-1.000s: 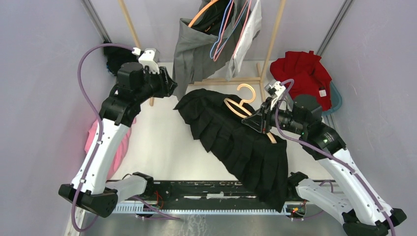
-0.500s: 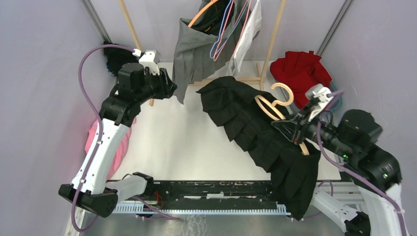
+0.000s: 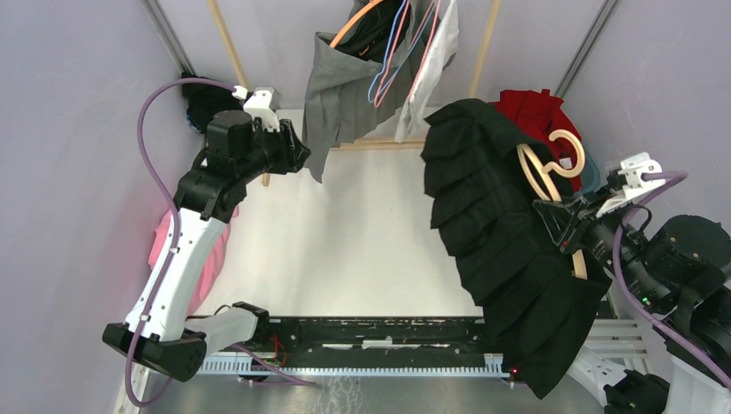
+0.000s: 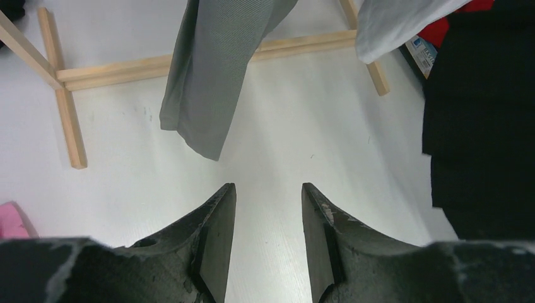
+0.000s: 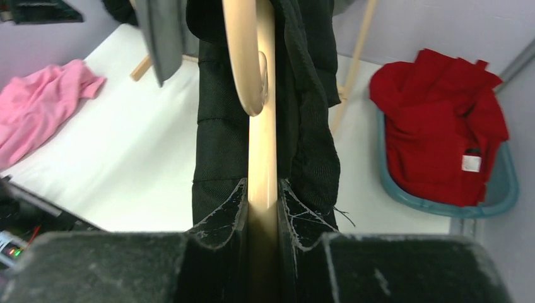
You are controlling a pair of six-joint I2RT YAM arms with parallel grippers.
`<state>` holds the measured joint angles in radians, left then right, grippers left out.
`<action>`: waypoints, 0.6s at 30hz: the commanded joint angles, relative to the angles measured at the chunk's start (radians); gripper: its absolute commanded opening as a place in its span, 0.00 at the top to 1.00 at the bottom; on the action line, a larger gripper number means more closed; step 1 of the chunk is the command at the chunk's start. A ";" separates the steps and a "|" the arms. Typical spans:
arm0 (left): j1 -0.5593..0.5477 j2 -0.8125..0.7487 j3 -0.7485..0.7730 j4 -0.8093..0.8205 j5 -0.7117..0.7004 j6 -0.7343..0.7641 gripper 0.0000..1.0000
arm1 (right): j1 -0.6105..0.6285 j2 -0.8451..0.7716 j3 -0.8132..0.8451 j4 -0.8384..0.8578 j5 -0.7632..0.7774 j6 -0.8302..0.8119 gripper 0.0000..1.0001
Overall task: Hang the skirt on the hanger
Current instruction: Place the hanger at the clothesline.
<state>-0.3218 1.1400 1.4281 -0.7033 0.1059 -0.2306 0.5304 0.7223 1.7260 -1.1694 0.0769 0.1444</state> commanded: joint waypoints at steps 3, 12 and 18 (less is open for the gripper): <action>0.004 -0.022 0.013 0.024 0.018 -0.028 0.07 | 0.005 0.109 0.052 0.180 0.221 -0.021 0.99; 0.004 -0.043 -0.039 0.044 0.058 -0.040 0.01 | 0.005 0.329 0.115 0.405 0.300 -0.044 0.99; 0.004 -0.066 -0.058 0.035 0.080 -0.036 0.01 | 0.005 0.475 0.132 0.607 0.445 -0.041 0.98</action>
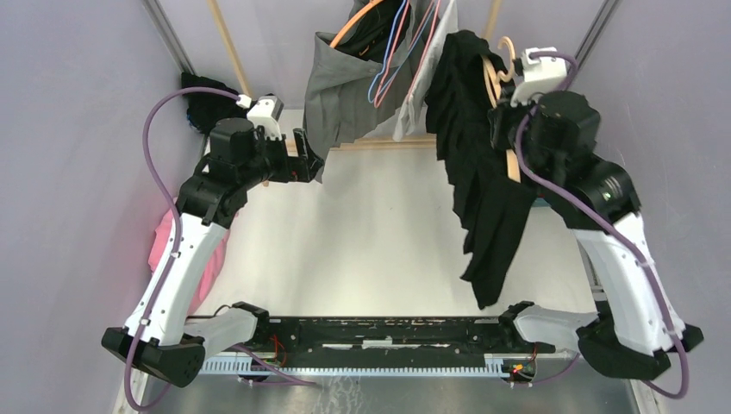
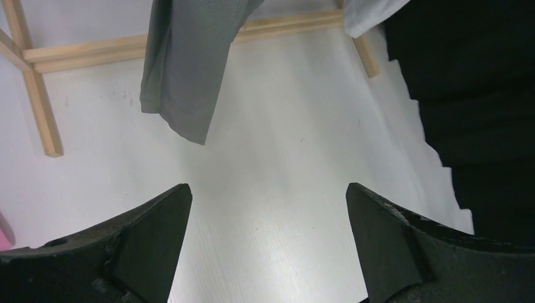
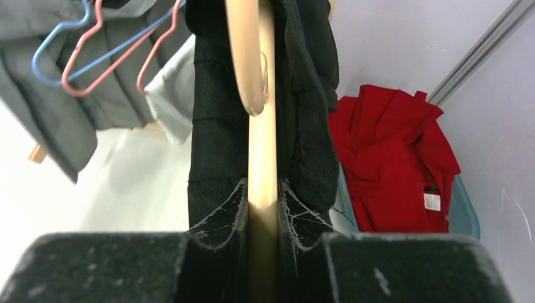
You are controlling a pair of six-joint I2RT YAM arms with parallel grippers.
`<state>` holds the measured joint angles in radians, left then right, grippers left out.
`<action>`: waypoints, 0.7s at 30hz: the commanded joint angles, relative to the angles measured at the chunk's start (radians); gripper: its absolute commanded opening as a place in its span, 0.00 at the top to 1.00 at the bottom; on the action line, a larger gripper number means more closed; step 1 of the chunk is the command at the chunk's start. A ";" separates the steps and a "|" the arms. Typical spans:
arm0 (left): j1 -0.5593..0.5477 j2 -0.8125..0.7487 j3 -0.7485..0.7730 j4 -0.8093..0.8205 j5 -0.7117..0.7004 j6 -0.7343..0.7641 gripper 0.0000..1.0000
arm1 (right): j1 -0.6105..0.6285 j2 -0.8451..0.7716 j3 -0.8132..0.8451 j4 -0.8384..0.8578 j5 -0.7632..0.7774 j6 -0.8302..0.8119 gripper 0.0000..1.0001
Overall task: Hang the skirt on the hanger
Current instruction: Place the hanger at the clothesline.
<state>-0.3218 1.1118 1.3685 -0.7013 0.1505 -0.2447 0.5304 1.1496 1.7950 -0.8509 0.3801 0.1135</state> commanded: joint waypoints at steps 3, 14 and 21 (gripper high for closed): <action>0.004 -0.047 0.005 0.025 0.047 -0.019 0.01 | 0.004 0.114 0.086 0.385 0.187 -0.016 0.98; 0.004 -0.053 0.022 0.015 0.064 -0.011 0.01 | 0.003 0.373 0.228 0.593 0.220 -0.045 0.98; 0.004 -0.051 0.013 0.018 0.060 -0.008 0.01 | -0.002 0.443 0.254 0.612 0.037 -0.022 0.99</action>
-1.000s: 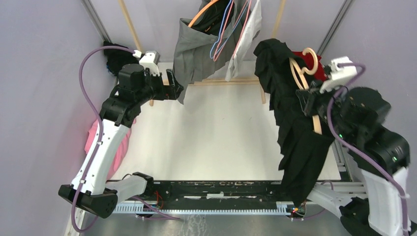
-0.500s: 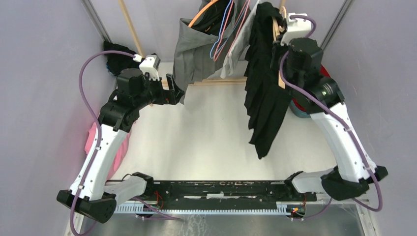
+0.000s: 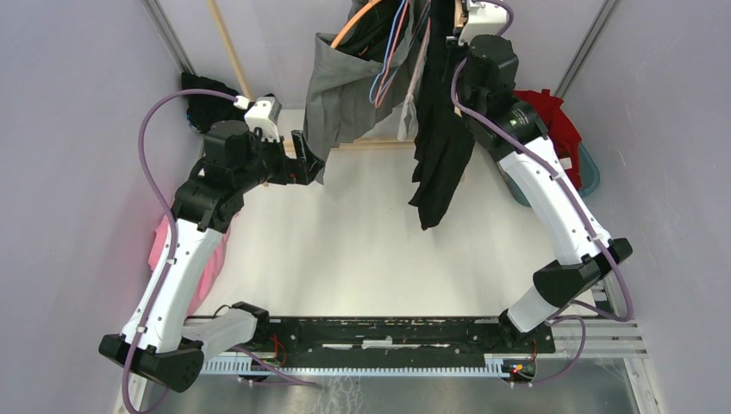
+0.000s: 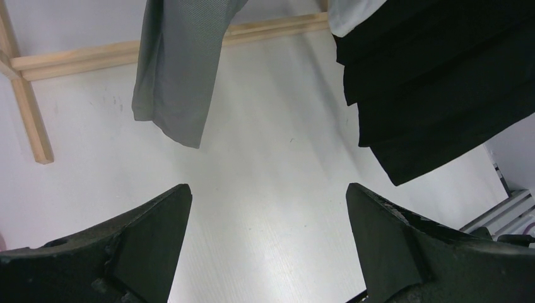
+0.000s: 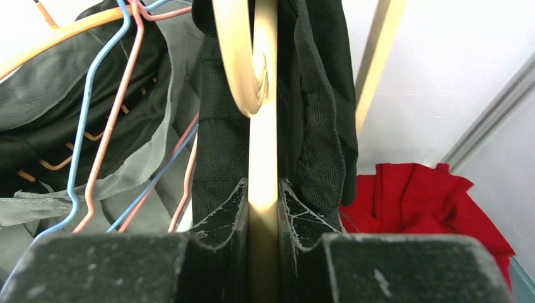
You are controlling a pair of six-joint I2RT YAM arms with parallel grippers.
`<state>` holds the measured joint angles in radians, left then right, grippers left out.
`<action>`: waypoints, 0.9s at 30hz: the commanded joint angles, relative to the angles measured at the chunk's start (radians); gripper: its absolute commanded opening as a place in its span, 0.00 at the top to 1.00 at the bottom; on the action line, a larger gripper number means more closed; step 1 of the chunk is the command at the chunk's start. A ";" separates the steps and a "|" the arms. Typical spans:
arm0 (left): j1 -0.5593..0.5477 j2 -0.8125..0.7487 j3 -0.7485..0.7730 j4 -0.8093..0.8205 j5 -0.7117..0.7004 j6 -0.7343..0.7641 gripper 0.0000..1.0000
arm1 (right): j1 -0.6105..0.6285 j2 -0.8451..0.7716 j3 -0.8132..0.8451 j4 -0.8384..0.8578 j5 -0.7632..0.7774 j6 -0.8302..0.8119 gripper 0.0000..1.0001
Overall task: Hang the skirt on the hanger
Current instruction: Place the hanger at the clothesline.
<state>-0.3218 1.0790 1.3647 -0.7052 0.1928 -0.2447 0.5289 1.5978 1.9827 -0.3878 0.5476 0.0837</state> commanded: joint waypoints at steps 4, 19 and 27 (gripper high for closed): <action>0.004 -0.019 0.013 0.024 0.013 -0.008 0.01 | -0.001 0.024 0.088 0.135 -0.280 0.003 0.99; 0.004 -0.020 0.002 0.030 0.007 -0.002 0.01 | -0.203 -0.007 0.029 0.133 -0.316 0.169 0.99; 0.004 -0.012 0.004 0.033 0.005 -0.001 0.01 | -0.246 0.084 0.088 0.214 -0.437 0.169 0.99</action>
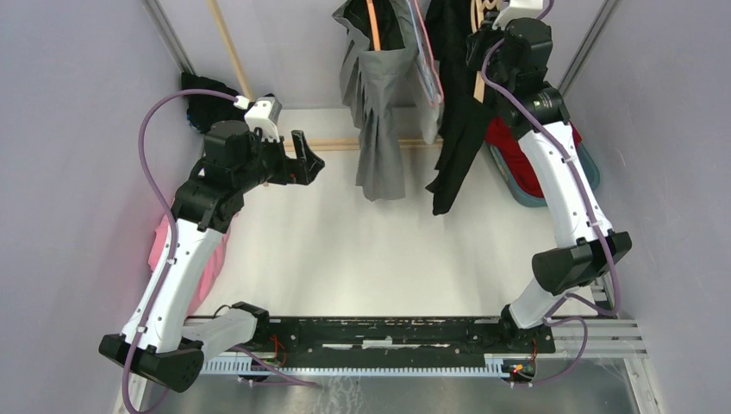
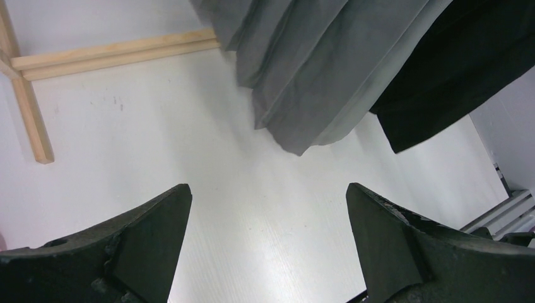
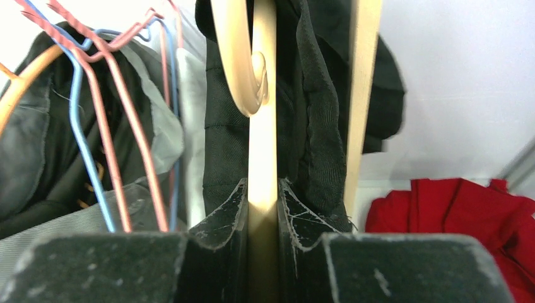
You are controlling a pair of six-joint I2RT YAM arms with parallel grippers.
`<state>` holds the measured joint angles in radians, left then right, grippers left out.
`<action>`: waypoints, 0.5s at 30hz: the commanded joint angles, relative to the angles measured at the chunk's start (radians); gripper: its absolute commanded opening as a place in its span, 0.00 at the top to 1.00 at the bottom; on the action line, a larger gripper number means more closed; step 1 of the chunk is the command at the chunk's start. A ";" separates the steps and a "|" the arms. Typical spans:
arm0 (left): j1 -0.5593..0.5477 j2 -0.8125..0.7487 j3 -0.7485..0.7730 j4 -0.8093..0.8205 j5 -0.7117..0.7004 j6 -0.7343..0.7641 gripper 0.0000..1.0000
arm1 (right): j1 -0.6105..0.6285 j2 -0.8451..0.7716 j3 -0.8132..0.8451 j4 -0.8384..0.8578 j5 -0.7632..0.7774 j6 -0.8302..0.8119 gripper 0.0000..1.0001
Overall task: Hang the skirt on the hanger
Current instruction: Place the hanger at the clothesline.
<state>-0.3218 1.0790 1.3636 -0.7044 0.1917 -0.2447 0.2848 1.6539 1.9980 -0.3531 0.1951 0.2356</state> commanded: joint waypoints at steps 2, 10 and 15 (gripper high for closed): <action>0.004 -0.010 0.005 0.033 0.004 0.000 0.01 | -0.004 0.051 0.080 0.207 -0.105 0.016 0.99; 0.003 0.007 0.021 0.028 -0.010 0.007 0.01 | -0.005 0.097 0.079 0.337 -0.162 0.021 0.99; 0.004 0.018 0.028 0.026 -0.020 0.010 0.01 | -0.004 0.124 0.096 0.388 -0.167 0.025 0.99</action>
<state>-0.3218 1.0912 1.3636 -0.7044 0.1844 -0.2443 0.2813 1.7882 2.0182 -0.1879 0.0559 0.2466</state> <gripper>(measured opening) 0.990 0.200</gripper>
